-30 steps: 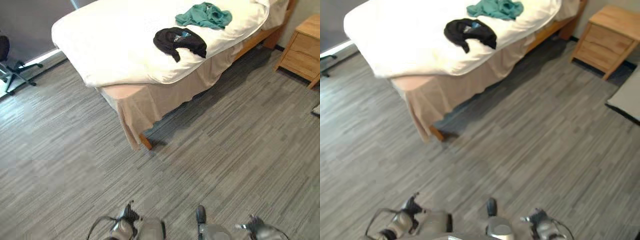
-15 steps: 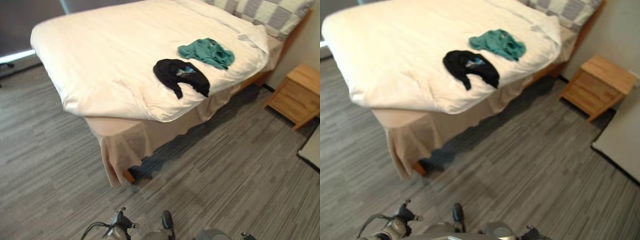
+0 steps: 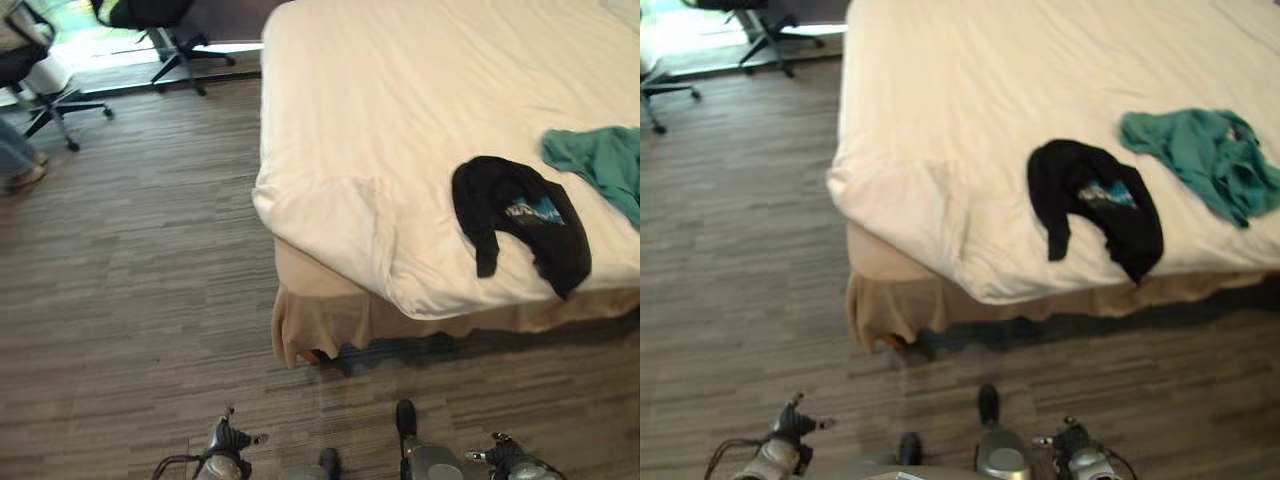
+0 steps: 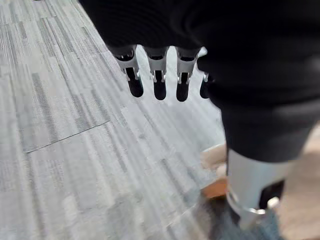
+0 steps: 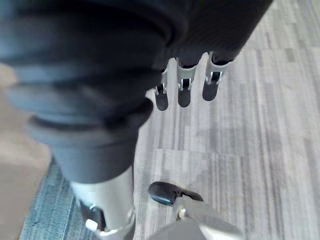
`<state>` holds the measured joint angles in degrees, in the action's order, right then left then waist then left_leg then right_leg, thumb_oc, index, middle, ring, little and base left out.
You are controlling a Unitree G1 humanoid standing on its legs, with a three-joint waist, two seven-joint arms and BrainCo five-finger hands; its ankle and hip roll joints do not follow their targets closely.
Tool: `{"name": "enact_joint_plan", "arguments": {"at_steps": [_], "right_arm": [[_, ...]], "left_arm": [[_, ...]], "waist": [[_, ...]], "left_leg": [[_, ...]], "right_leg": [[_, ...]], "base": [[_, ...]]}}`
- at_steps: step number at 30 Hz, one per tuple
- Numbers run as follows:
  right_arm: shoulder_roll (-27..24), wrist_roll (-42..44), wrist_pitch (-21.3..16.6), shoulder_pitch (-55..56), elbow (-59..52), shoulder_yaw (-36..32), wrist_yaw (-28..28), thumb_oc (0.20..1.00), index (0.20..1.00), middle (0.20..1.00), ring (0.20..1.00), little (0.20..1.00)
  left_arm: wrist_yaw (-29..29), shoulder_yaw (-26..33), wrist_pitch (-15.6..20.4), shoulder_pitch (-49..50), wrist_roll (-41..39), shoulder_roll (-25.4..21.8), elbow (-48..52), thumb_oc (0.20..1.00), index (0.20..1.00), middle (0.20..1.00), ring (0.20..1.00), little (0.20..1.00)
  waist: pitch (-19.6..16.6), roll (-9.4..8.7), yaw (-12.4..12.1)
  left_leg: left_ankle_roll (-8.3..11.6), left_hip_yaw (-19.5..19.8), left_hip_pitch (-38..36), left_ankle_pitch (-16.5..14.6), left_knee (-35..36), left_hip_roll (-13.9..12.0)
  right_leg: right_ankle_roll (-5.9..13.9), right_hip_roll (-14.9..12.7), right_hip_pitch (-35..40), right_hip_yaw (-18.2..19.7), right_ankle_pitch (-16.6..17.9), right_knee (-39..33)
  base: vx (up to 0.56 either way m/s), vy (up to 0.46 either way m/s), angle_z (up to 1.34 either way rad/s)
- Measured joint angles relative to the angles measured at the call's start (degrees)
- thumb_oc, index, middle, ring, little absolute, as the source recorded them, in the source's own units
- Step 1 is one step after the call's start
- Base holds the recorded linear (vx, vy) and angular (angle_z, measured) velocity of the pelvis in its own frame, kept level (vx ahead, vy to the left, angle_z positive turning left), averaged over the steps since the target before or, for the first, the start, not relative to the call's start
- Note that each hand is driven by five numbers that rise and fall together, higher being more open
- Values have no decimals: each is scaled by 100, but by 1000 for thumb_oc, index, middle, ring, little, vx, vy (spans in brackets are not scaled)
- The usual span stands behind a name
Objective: Tidy up the quilt and then pick up the clothes from the bed and put them into the laundry hamper.
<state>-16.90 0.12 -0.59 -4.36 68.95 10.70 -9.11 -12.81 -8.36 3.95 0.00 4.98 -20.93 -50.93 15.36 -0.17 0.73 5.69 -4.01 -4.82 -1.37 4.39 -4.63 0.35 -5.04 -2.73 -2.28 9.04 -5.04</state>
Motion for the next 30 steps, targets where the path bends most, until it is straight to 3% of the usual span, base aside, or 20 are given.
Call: {"name": "enact_joint_plan", "arguments": {"at_steps": [1, 2, 3, 4, 7, 8, 9, 10, 12, 13, 17, 19, 22, 26, 28, 29, 30], "right_arm": [[-137, 0, -62, 134, -220, -202, -56, 1000, 1000, 1000, 1000, 1000], [-263, 8, -57, 165, -226, -295, -82, 1000, 1000, 1000, 1000, 1000], [-272, 12, -45, 263, -277, -369, -75, 1000, 1000, 1000, 1000, 1000], [-95, 11, -137, 560, -226, -525, -68, 1000, 1000, 1000, 1000, 1000], [51, 41, -42, 969, 134, -587, -38, 1000, 1000, 1000, 1000, 1000], [43, 51, -12, 985, 195, -587, -36, 1000, 1000, 1000, 1000, 1000], [12, 66, 29, 1018, 128, -494, -9, 1000, 1000, 1000, 1000, 1000], [-29, 70, 7, 1045, -10, -290, 23, 1000, 1000, 1000, 1000, 1000], [-18, 99, -154, 930, -215, -131, 56, 1000, 1000, 1000, 1000, 1000], [-18, 109, -172, 933, -213, -59, 46, 1000, 1000, 1000, 1000, 1000], [-54, 115, -189, 696, -163, 342, 7, 1000, 1000, 1000, 1000, 1000], [-56, 116, -227, 523, -351, 513, -44, 1000, 1000, 1000, 1000, 1000], [-29, 124, -305, 473, -496, 563, -70, 1000, 1000, 1000, 1000, 1000], [-76, 255, -419, 431, -663, 754, -176, 1000, 1000, 1000, 1000, 1000], [-75, 261, -433, 371, -745, 783, -214, 1000, 1000, 1000, 1000, 1000], [-75, 263, -446, 364, -751, 791, -234, 1000, 1000, 1000, 1000, 1000], [-74, 263, -450, 359, -752, 798, -244, 1000, 1000, 1000, 1000, 1000]], "left_arm": [[-122, 159, 27, 195, -32, -226, 1492, 1000, 1000, 1000, 1000, 1000], [-206, 202, 126, 152, -27, -405, 2116, 1000, 1000, 1000, 1000, 1000], [-245, 467, 53, 317, -20, -649, 3089, 1000, 1000, 1000, 1000, 1000], [-394, 1192, 242, 847, 79, -1509, 4886, 1000, 1000, 1000, 1000, 1000], [-848, 2218, 515, 673, 86, -1729, 5205, 1000, 1000, 1000, 1000, 1000], [-903, 2241, 570, 658, 87, -1712, 5075, 1000, 1000, 1000, 1000, 1000], [-1005, 1941, 771, 364, 73, -1680, 4283, 1000, 1000, 1000, 1000, 1000], [-954, 1735, 700, 22, 15, -1819, 3787, 1000, 1000, 1000, 1000, 1000], [-993, 1557, 650, -398, -22, -2119, 3622, 1000, 1000, 1000, 1000, 1000], [-1002, 1112, 687, -732, 41, -2152, 3675, 1000, 1000, 1000, 1000, 1000], [-1009, -360, 621, -2207, 538, -2469, 3271, 1000, 1000, 1000, 1000, 1000], [-990, -1399, 378, -3507, 929, -2722, 2526, 1000, 1000, 1000, 1000, 1000], [-994, -1693, 303, -4250, 1166, -2735, 2380, 1000, 1000, 1000, 1000, 1000], [-985, -2744, 108, -5585, 1424, -2757, 1593, 1000, 1000, 1000, 1000, 1000], [-981, -2896, 72, -5847, 1503, -2748, 1403, 1000, 1000, 1000, 1000, 1000], [-979, -3050, 46, -5928, 1627, -2732, 1227, 950, 950, 950, 950, 950], [-977, -3178, 40, -5977, 1664, -2726, 1095, 950, 950, 950, 950, 950]], "waist": [[206, 113, 19], [290, 244, 29], [308, 377, 54], [353, 459, 3], [236, 608, -96], [181, 676, -58], [147, 734, 71], [153, 713, 104], [124, 538, 118], [89, 471, 271], [111, 327, 459], [215, 234, 779], [347, 228, 1044], [647, 272, 1113], [897, 267, 1191], [948, 275, 1223], [961, 271, 1234]], "left_leg": [[191, 78, 328, 442, -317, -177], [151, 54, 432, 478, -324, -85], [105, -215, 277, 442, -11, -94], [-79, -330, 256, 279, 43, -100], [-167, -352, 139, 199, 45, 12], [-182, -378, 156, 194, 50, 44], [-191, -469, 137, 196, 43, 67], [-193, -484, 143, 194, 44, 55], [-175, -678, 308, 231, 54, -9], [-180, -782, 398, 261, 43, -11], [-204, -998, 892, 368, 43, 34], [-211, -1264, 1041, 392, 44, 22], [-187, -1330, 1168, 405, 46, -27], [-105, -1435, 1390, 445, 45, -135], [-94, -1449, 1387, 452, 46, -177], [-79, -1454, 1397, 447, 48, -191], [-69, -1460, 1416, 440, 47, -207]], "right_leg": [[95, -35, 24, -291, -110, -3], [166, -112, 70, -428, -157, -3], [262, -120, 96, -531, -188, -40], [350, -109, 130, -650, -245, -39], [454, -229, 208, -517, -251, -40], [483, -253, 179, -499, -228, -39], [529, -219, 98, -376, -171, -40], [542, -200, 61, -330, -181, -41], [554, -181, -182, -255, -134, -40], [526, -152, -345, -169, -53, -40], [510, -115, -954, 100, 147, -37], [483, -87, -1245, 289, 315, -35], [486, -57, -1426, 302, 294, -32], [386, 81, -1706, 414, 381, -3], [333, 145, -1725, 445, 447, 0], [333, 173, -1750, 456, 447, -1], [333, 192, -1782, 469, 447, -1]], "base": [[-3, -60, 108], [58, -68, 100], [202, -72, 77], [188, -48, 33], [65, -25, -1], [23, -12, -27], [13, -4, -27], [-16, 1, -41], [-91, -13, -51], [-111, -12, -38], [-94, 0, -34], [-76, -34, -54], [-81, -41, -24], [-50, -34, -17], [-34, -7, -11], [-25, 1, -12], [-34, -2, -8]]}}
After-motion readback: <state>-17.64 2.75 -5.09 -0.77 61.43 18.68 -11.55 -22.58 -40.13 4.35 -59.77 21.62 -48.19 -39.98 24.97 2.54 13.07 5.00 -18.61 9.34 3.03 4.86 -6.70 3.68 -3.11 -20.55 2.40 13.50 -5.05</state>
